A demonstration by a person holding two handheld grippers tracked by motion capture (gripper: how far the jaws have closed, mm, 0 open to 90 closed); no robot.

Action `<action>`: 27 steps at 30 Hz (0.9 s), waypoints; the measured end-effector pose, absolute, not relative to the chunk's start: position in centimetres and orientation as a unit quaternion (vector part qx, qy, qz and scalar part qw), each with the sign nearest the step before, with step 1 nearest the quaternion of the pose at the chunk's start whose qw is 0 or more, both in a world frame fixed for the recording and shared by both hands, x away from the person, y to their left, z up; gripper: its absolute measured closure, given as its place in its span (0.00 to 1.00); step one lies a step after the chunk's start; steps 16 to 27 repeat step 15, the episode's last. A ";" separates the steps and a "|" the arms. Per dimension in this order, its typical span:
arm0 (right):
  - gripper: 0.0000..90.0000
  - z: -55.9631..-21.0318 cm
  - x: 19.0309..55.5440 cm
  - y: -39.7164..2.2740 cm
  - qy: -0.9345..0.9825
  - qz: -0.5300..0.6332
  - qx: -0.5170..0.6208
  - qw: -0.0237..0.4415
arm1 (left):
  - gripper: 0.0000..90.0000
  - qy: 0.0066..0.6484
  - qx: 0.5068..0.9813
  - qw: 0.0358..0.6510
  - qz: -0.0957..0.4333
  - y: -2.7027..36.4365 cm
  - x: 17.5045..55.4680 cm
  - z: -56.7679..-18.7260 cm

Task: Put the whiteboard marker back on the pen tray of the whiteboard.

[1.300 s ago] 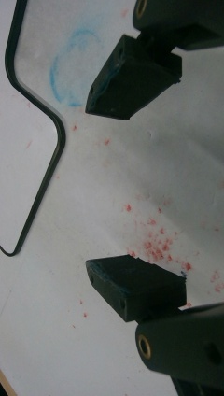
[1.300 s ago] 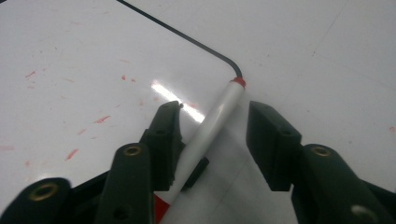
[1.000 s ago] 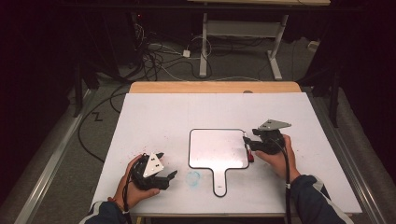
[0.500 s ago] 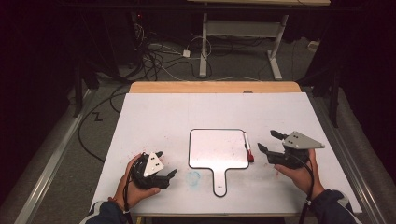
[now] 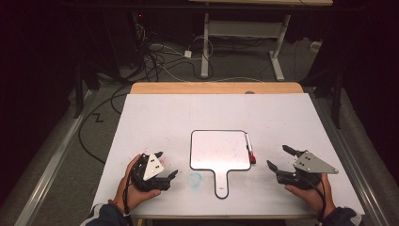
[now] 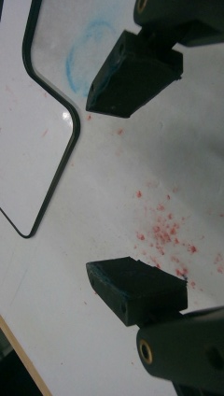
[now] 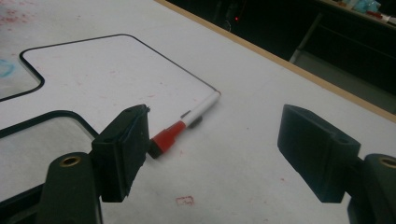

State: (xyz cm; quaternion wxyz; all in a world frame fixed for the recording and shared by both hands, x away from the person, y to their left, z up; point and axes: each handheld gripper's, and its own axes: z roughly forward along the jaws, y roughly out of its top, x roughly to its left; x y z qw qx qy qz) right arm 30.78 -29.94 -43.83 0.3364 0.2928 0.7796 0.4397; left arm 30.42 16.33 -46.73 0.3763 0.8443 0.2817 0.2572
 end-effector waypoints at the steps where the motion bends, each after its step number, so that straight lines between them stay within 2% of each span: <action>1: 0.29 -43.8 30.8 -29.9 0.778 0.441 0.294 0.338 | 0.21 0.282 0.844 0.376 0.256 16.3 30.5 -46.7; 27: 0.28 -44.3 31.1 -29.8 0.780 0.434 0.299 0.337 | 0.21 0.282 0.846 0.373 0.257 16.2 30.8 -46.8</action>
